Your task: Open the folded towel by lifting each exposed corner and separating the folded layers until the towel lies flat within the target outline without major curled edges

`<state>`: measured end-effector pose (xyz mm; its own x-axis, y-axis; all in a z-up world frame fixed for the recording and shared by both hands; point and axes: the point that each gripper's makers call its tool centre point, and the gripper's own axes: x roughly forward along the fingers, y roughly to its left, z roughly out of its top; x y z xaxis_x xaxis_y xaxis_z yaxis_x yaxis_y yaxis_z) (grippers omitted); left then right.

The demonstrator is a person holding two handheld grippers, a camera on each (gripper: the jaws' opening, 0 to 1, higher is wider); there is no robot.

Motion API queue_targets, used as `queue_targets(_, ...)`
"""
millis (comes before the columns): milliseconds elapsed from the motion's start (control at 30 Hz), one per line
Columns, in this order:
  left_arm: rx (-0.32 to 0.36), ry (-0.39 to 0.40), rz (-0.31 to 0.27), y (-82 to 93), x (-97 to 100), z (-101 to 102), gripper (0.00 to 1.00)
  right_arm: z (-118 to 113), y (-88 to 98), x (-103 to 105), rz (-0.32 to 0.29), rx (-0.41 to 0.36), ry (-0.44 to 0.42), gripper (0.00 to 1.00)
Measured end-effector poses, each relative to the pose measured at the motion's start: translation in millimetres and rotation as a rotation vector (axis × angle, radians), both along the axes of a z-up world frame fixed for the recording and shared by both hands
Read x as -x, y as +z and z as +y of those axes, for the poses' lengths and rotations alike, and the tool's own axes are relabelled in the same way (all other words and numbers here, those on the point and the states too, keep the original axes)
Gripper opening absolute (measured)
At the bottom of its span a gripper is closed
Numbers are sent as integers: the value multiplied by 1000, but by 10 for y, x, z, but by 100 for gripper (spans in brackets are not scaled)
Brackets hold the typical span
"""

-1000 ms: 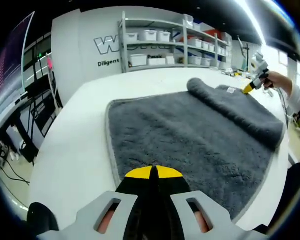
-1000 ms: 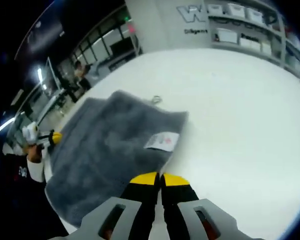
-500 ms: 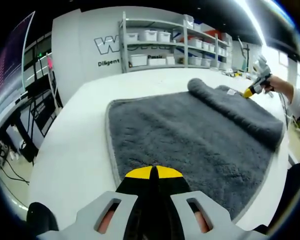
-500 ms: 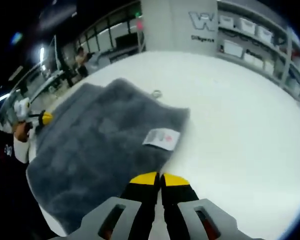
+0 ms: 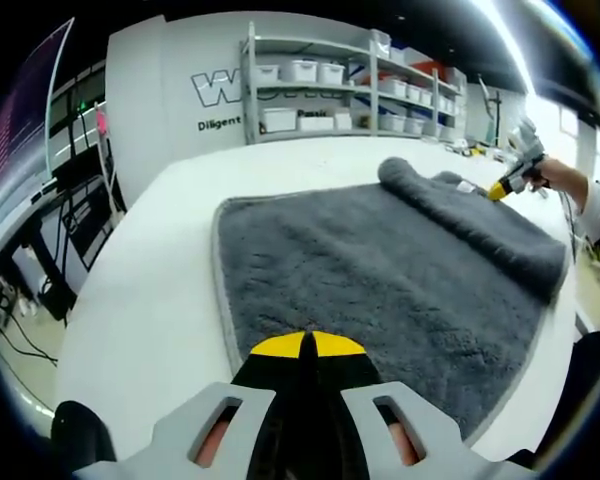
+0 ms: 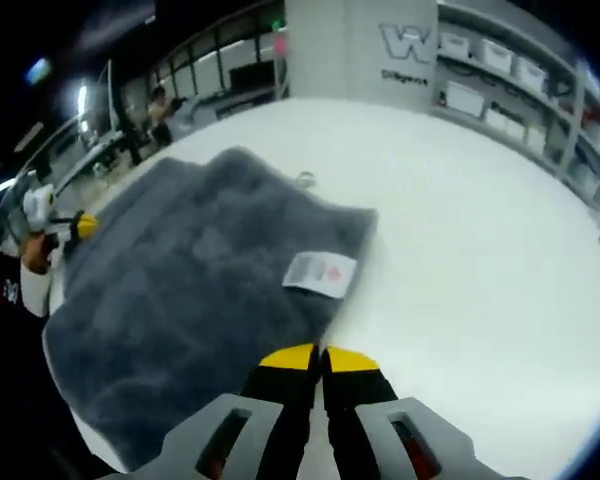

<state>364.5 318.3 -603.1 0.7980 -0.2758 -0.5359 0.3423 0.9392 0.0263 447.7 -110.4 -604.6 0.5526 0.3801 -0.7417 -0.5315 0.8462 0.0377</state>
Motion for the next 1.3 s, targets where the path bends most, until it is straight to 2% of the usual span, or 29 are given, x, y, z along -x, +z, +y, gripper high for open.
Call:
queue_targets(467,-10,8,29,-6,97,3,0,-196,13,-114,-45,65,17,0)
queue_targets(633,-9,9,36,-10,120,2,0,-218,86,-136,-69,25,11,0)
queue_targets(1033,-39,50,38,-7,171,-25,0,-351,232,-184,-120,-14,6,0)
queue_targets(1300,-40,47,52,1,138,36,0,-546,246,-210,-138,5,-5,0)
